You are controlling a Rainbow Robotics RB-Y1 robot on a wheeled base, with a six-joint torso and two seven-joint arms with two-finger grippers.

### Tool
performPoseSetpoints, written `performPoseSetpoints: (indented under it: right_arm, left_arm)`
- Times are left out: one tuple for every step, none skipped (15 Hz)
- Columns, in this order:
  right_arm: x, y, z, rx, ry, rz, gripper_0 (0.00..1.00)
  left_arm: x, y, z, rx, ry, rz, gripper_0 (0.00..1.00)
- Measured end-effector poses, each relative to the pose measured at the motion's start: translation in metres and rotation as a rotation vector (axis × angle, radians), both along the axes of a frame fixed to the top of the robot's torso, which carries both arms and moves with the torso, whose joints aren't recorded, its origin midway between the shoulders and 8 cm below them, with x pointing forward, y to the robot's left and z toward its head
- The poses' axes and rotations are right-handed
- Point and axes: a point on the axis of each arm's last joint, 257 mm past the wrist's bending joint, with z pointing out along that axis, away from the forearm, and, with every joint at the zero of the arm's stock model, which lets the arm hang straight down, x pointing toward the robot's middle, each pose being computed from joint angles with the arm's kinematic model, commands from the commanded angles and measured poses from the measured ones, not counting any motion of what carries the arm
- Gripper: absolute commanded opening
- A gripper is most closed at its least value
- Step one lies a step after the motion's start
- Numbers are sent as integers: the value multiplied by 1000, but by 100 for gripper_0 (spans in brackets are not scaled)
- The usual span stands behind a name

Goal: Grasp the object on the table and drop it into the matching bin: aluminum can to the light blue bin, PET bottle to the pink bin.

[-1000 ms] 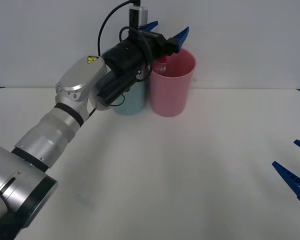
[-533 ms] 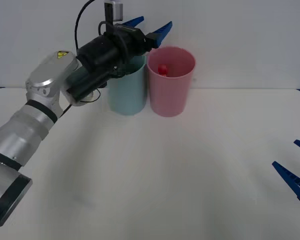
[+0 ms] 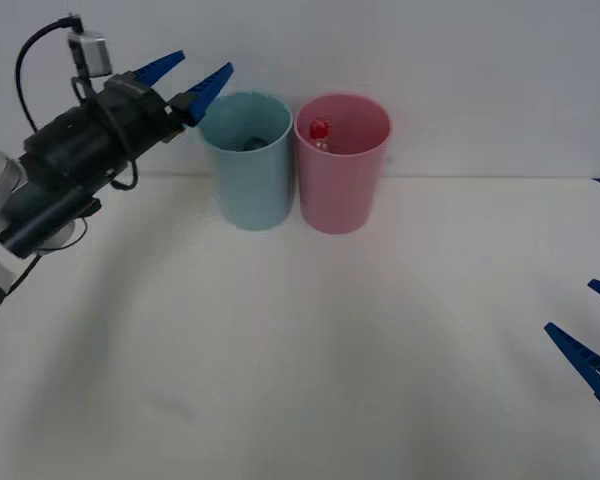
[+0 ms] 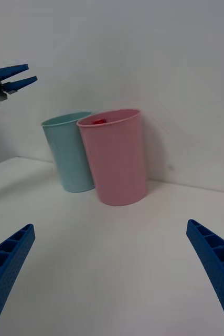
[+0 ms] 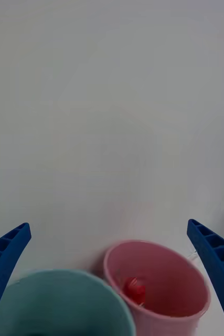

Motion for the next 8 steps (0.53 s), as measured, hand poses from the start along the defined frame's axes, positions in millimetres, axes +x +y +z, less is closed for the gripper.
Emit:
performPoseSetpoints:
  right_arm:
    - [0,0,0,0,0,0,100]
    - [0,0,0,0,0,0,100]
    - [0,0,0,0,0,0,100]
    - [0,0,0,0,0,0,100]
    - [0,0,0,0,0,0,100]
    - [0,0,0,0,0,0,100]
    - [0,0,0,0,0,0,100]
    - [0,0,0,0,0,0,100]
  left_arm:
    - [-11,25,-5,5,-13,22,100]
    - [-25,48,-10,14,-24,40,100]
    - [-40,69,-15,27,-33,57,100]
    - [-57,90,-20,49,-39,74,100]
    - [-72,109,-27,73,-38,89,100]
    - [-84,127,-34,97,-34,107,100]
    - [-96,144,-42,127,-25,125,100]
    - [-107,158,-50,161,-15,135,100]
